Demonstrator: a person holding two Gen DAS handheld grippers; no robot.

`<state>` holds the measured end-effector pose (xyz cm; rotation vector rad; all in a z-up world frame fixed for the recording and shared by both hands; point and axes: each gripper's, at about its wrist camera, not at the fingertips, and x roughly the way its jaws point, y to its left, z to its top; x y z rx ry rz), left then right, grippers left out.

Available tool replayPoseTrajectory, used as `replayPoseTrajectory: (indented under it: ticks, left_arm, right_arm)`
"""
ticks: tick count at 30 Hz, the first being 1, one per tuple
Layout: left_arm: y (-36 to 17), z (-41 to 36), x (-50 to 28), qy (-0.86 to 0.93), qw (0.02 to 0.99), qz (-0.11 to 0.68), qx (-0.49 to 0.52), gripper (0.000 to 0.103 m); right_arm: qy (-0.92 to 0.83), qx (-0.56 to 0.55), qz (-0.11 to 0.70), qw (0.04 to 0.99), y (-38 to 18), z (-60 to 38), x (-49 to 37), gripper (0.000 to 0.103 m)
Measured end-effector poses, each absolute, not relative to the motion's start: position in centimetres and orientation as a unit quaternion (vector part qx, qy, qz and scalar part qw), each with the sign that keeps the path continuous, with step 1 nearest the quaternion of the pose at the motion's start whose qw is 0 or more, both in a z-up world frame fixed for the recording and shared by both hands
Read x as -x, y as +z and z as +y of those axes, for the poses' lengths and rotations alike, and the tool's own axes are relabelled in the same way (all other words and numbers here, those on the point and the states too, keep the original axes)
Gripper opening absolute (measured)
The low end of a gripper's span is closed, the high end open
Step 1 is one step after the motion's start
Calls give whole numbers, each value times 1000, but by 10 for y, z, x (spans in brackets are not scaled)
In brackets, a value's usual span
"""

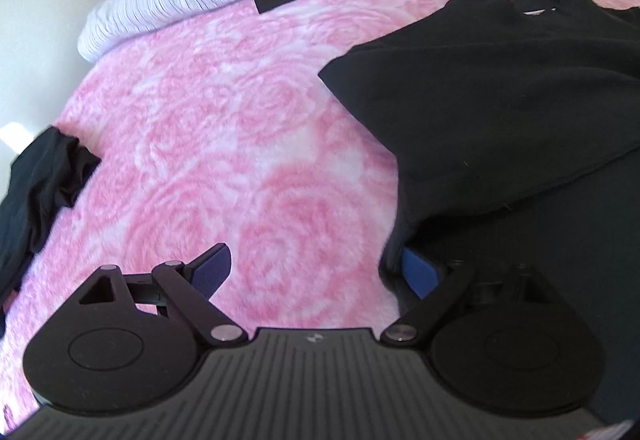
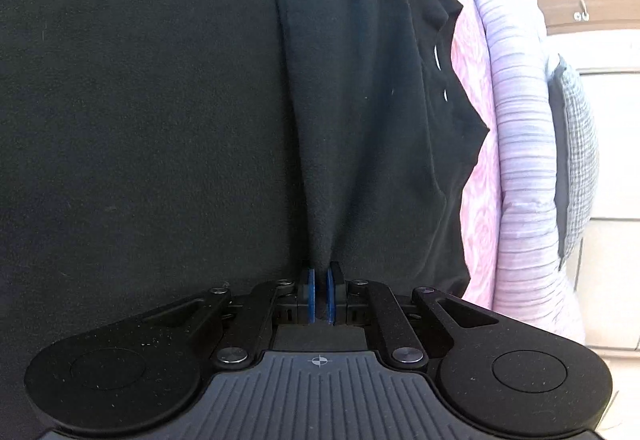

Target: Fold clothes

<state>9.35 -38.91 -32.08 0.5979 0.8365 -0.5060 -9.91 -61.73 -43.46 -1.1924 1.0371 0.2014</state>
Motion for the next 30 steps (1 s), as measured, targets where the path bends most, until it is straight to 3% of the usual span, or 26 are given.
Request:
replayPoseTrajectory:
  ticks: [10,14,20,21,23,26,30]
  left_arm:
    - [-278,-364,-122,-276,851,393,-212,88]
    - [-285,-386,-170,-293,853,391,-185,88]
    - [-311,-434,-218,-327,839,373,-225,87]
    - [-317,-440,-225,-326,837,368,-241,87]
    - [-327,-442,-240,-315,836,366,-261,87]
    - [-332,-436,-256,-307,836,372,-261,85]
    - [-299,-416,-228,-346,828,368,-243,85]
  right_arm:
    - [106,542,492,673,-422,-603,147,6]
    - [88,523,503,682,-415,-597,149,6]
    - [52,521,533,665,-408,-586,170,8]
    - [44,516,538,665,-405,-584,174,15]
    - [18,507,540,671,-402,-577,186,64]
    - [-8,456,554,697,-388,-560,187,66]
    - [-6,400,545,737,-361,-518,185,66]
